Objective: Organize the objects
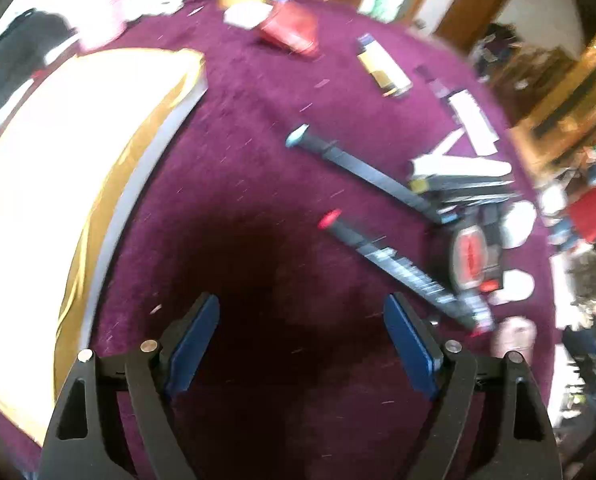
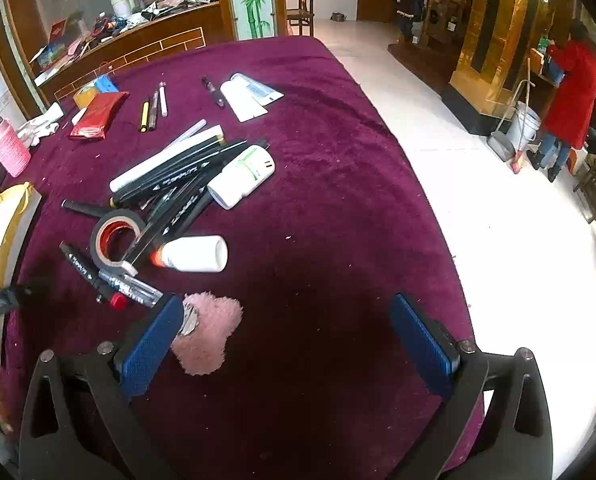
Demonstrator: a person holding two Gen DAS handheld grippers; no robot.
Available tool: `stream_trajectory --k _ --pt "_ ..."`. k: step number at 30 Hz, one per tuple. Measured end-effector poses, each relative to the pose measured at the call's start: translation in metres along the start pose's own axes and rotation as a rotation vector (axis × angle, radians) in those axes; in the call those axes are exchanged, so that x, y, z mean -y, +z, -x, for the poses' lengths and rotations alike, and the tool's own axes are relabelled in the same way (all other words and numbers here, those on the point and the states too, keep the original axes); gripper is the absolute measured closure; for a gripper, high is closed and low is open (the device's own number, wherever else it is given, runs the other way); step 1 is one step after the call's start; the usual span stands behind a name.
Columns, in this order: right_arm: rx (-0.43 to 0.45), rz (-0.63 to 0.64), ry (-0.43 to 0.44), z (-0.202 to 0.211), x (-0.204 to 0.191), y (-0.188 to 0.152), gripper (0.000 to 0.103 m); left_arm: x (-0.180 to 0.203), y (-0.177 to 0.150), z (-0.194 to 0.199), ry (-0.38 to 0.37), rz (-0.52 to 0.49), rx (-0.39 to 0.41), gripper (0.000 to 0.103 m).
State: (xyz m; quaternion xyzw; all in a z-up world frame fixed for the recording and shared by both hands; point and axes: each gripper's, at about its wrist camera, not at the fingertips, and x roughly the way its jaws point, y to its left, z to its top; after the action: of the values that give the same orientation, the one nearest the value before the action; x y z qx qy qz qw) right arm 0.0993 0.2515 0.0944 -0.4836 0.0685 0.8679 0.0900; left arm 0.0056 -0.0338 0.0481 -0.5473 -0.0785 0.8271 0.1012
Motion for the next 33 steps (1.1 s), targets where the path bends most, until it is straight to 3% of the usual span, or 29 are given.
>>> stream_trajectory --k 2,4,6,8,10,12,15,18,22,28,30,31,32,33 --pt "-0.004 -0.01 0.0 0.0 0.003 0.002 0.0 0.024 0.008 0.001 -0.046 -0.161 0.009 0.023" --pt "-0.01 -0.015 0.003 0.0 0.003 0.002 0.0 0.055 0.01 -0.001 -0.068 -0.421 0.018 0.022" --pt "-0.015 -0.014 0.004 0.001 0.002 0.002 0.0 0.081 0.008 -0.013 -0.038 -0.668 0.016 0.022" --pt "-0.018 -0.008 0.007 0.002 0.001 0.0 0.0 0.088 0.01 -0.026 -0.05 -0.757 -0.042 0.022" --pt "-0.023 0.002 0.002 0.003 0.0 -0.004 0.0 0.09 0.011 -0.033 -0.102 -0.764 -0.117 0.022" --pt "-0.027 0.007 -0.008 0.003 0.003 -0.006 0.0 0.091 0.003 -0.036 -0.15 -0.753 -0.219 0.034" --pt "-0.024 -0.027 -0.016 0.004 0.014 -0.006 0.0 0.091 -0.028 -0.022 -0.141 -0.842 -0.235 0.038" --pt "-0.037 -0.072 -0.008 0.002 0.025 -0.005 0.0 0.086 -0.046 0.0 -0.196 -0.841 -0.302 0.049" --pt "-0.046 -0.087 0.013 -0.002 0.029 -0.004 0.0 0.079 -0.061 0.015 -0.192 -0.769 -0.299 0.049" --pt "-0.044 -0.052 0.061 0.001 0.017 -0.001 0.0 0.083 -0.077 0.019 -0.067 -0.799 -0.121 0.046" --pt "-0.056 -0.047 0.094 0.001 0.011 -0.001 0.0 0.075 -0.081 0.025 -0.062 -0.751 -0.094 0.046" --pt "-0.064 -0.039 0.112 0.0 0.008 -0.002 0.0 0.067 -0.082 0.028 -0.069 -0.715 -0.096 0.051" --pt "-0.076 -0.029 0.129 -0.001 0.004 -0.003 0.0 0.059 -0.081 0.035 -0.062 -0.673 -0.092 0.069" --pt "-0.083 -0.023 0.138 -0.003 0.0 -0.004 0.0 0.057 -0.08 0.037 -0.057 -0.645 -0.09 0.077"
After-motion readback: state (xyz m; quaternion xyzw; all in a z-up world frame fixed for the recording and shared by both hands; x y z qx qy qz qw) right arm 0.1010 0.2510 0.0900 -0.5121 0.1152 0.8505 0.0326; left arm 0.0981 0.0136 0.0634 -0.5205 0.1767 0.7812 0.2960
